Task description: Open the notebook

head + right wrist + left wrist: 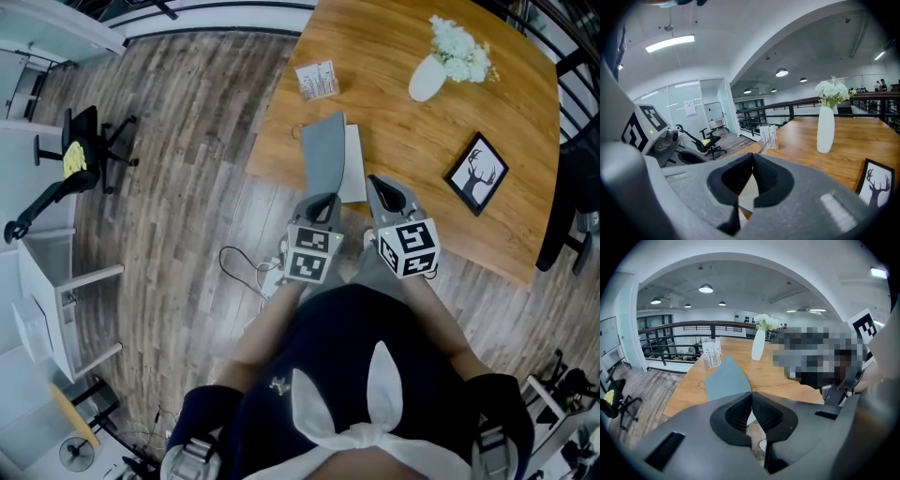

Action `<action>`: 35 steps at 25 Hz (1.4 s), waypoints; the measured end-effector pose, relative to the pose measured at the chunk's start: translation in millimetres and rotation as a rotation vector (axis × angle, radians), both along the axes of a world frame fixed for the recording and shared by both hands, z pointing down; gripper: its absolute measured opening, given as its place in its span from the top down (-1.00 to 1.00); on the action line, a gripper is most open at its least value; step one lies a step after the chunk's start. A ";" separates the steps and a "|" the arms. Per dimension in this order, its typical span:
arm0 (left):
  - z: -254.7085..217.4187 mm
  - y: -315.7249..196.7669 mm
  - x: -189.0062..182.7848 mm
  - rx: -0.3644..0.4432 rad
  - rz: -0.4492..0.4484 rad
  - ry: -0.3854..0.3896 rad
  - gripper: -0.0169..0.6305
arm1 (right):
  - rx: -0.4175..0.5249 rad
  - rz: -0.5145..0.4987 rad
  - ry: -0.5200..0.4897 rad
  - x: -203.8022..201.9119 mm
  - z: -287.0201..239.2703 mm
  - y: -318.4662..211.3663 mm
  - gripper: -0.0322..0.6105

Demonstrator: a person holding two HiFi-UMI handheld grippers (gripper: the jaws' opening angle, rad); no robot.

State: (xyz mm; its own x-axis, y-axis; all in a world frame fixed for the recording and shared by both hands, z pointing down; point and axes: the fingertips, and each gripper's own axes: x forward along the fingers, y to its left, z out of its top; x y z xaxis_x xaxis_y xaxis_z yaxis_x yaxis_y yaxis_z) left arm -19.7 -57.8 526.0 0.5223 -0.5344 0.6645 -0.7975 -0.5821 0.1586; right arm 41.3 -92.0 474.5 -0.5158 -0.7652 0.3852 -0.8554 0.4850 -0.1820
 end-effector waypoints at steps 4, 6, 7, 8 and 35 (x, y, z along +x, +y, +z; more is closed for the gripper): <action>-4.3 -0.9 -12.0 0.013 -0.011 0.006 0.87 | 0.003 -0.018 -0.001 -9.5 -0.6 -0.5 0.90; -6.6 -1.4 -17.2 0.019 -0.018 0.007 0.87 | 0.003 -0.026 0.000 -13.9 -0.8 -0.9 0.90; -7.8 -1.4 -19.6 0.022 -0.022 0.007 0.87 | 0.003 -0.030 0.000 -16.0 -0.9 -0.9 0.90; -8.7 -1.3 -21.9 0.024 -0.026 0.009 0.87 | 0.002 -0.034 0.000 -18.1 -0.9 -0.8 0.90; -17.7 -12.0 -86.8 0.054 -0.195 0.005 0.87 | -0.002 -0.105 0.007 -47.2 -0.1 -1.8 0.90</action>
